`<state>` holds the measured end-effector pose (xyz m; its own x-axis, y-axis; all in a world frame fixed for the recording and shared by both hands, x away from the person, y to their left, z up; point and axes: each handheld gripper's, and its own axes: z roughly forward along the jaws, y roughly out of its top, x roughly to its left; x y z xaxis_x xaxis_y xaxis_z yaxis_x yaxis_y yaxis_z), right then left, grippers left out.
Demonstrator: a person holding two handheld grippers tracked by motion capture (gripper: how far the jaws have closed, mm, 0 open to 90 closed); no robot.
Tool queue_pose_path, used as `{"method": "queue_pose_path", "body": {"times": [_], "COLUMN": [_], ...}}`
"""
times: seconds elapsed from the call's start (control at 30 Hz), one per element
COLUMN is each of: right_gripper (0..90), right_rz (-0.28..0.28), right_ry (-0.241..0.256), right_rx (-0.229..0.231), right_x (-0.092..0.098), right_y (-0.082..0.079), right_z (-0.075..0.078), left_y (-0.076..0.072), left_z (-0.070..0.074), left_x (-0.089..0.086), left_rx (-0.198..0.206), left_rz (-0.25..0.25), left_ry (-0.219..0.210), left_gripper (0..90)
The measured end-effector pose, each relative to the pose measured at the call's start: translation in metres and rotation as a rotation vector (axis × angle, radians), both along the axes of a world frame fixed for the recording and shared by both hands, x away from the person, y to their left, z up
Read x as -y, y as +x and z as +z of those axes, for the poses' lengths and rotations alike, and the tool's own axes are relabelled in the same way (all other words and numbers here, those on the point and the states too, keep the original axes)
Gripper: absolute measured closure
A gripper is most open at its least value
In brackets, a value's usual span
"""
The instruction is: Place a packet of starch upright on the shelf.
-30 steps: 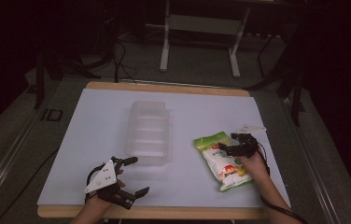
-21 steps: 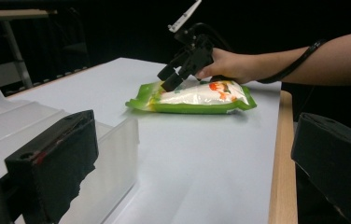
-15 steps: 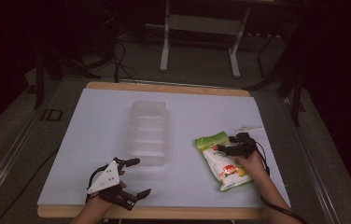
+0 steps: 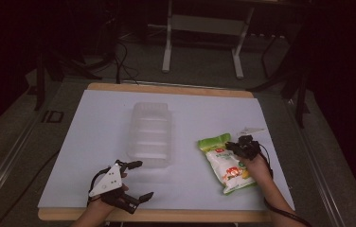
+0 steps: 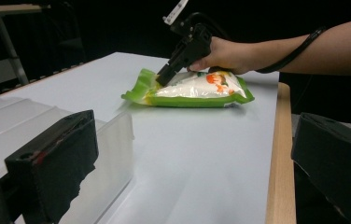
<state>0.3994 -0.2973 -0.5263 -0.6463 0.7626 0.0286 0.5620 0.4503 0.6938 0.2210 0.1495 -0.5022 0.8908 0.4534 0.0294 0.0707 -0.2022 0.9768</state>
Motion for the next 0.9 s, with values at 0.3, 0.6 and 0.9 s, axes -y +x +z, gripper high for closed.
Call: {"method": "queue_pose_path", "body": {"times": [0.3, 0.6, 0.9], "right_gripper": [88.5, 88.5, 88.5], "right_rz": [0.026, 0.054, 0.064], "right_ry": [0.033, 0.093, 0.117], "right_rx": [0.037, 0.139, 0.221], "right_x": [-0.001, -0.002, -0.002], "right_y": [-0.004, -0.022, -0.046], "right_z": [0.009, 0.034, 0.055], "left_y": [0.000, 0.000, -0.001], "left_z": [0.000, 0.001, 0.001], "left_x": [-0.002, -0.002, -0.001], "left_rx": [-0.003, 0.001, 0.005], "left_rz": [0.002, 0.003, 0.002], "left_ry": [-0.005, -0.004, 0.002], "left_gripper": [0.8, 0.9, 0.8]}}
